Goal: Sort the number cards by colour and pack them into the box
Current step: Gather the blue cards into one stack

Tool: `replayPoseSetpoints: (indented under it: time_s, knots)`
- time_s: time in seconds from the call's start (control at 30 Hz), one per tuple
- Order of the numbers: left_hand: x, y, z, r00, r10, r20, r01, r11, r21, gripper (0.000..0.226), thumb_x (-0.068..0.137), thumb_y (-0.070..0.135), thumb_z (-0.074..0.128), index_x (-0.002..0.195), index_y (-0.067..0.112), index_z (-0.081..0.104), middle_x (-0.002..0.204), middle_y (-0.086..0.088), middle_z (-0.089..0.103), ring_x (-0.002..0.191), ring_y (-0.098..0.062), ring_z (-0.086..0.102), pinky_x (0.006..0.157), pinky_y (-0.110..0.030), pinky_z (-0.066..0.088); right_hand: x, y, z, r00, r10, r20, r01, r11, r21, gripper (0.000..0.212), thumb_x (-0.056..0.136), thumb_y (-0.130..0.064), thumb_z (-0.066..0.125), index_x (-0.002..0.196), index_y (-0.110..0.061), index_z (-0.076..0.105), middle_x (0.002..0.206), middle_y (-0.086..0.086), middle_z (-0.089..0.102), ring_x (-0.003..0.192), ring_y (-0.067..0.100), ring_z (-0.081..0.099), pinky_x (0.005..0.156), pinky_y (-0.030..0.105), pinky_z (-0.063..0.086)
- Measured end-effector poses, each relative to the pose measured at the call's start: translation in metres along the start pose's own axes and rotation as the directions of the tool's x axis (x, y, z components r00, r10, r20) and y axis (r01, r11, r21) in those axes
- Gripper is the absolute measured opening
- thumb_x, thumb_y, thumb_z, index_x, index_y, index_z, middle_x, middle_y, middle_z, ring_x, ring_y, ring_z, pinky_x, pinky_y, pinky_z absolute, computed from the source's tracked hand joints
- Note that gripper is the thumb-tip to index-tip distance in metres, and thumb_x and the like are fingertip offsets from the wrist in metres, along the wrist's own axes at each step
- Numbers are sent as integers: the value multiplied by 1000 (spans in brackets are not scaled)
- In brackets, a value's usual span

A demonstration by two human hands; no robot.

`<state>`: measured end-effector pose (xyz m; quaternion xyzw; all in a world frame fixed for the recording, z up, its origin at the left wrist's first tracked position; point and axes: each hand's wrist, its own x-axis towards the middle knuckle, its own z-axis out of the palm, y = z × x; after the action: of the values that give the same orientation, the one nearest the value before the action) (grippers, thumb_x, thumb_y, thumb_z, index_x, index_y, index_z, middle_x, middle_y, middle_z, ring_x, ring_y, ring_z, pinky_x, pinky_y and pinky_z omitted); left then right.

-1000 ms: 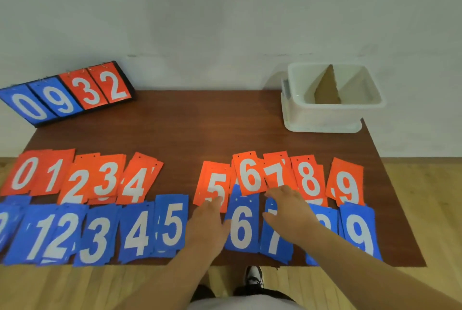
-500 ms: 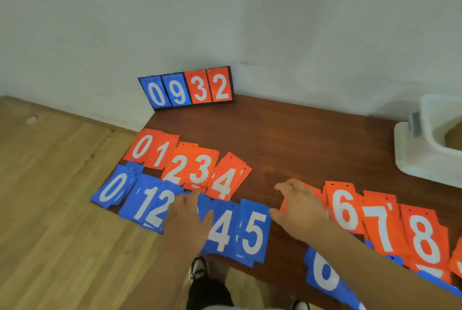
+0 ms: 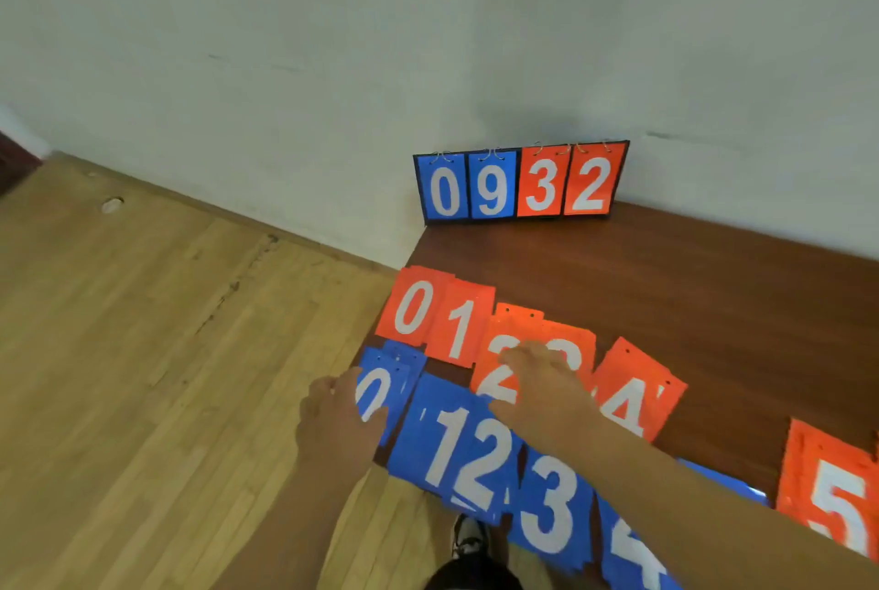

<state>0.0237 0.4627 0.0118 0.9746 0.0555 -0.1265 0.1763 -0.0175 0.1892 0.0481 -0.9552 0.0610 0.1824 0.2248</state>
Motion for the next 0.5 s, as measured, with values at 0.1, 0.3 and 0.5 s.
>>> replayPoseSetpoints:
  time_s: [0.1,0.3,0.5]
  knots:
    - [24,-30,0,995,-16,95,16,1000,-2,72,87,47,69,150,30,37,146,-5,32,130,-29,38,104,-41,43,24,-40,24,995,-69,74,71,997,-29,62,90,-51,60,145,-27,42,145,3,36,134,29,37,109,42,38]
    - [50,-64,10,962,46,270,-11,991,-130,87,88,48,69,158,33,20,160,-2,19,145,-27,24,114,-39,35,70,-89,59,980,-107,169,133,980,-145,60,95,-49,55,148,-26,39,140,3,42,126,29,42,105,43,40]
    - [64,-77,24,936,127,330,-56,975,-216,89,87,43,73,157,38,18,160,5,20,145,-19,27,114,-32,32,96,-105,81,984,-33,176,79,962,-260,59,93,-52,56,144,-28,41,133,5,46,122,29,42,101,43,41]
